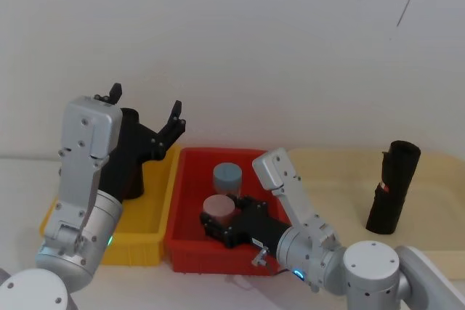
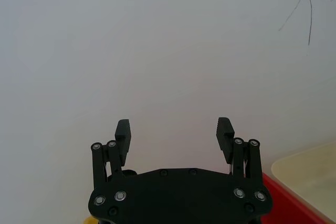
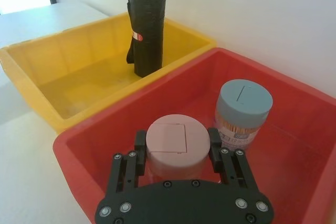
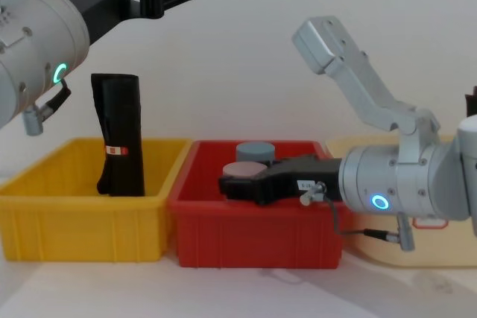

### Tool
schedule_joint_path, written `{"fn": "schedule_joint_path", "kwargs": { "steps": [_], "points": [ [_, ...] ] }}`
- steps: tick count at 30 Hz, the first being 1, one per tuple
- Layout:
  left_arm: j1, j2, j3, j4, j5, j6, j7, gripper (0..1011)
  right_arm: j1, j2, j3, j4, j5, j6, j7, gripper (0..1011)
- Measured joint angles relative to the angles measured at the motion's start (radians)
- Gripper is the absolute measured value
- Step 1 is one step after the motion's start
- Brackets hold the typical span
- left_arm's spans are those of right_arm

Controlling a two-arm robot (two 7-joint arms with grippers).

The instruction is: Pick up the garbage bag with the one hand and transfer it to the other hand.

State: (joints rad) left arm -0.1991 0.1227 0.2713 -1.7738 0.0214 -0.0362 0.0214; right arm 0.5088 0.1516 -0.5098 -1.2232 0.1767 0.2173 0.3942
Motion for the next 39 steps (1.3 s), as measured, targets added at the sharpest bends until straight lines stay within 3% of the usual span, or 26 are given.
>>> {"fn": "schedule_joint_path", "kwargs": {
  "steps": [10,26,39],
  "points": [
    [0.0,0.0,0.0,0.0,0.0,0.0,0.0,1001,-0.009,0.005,0.024,-0.051,0.009,-0.009,-0.015,667],
    [0.0,0.0,0.0,0.0,0.0,0.0,0.0,1001,-0.022,0.052,0.142,-0.202,0.049,-0.065,-0.082,667],
    [0.0,0.0,0.0,0.0,0.0,0.0,0.0,1001,-0.068,0.101,0.227,-0.228,0.047,-0.065,-0.139,667]
  ]
}}
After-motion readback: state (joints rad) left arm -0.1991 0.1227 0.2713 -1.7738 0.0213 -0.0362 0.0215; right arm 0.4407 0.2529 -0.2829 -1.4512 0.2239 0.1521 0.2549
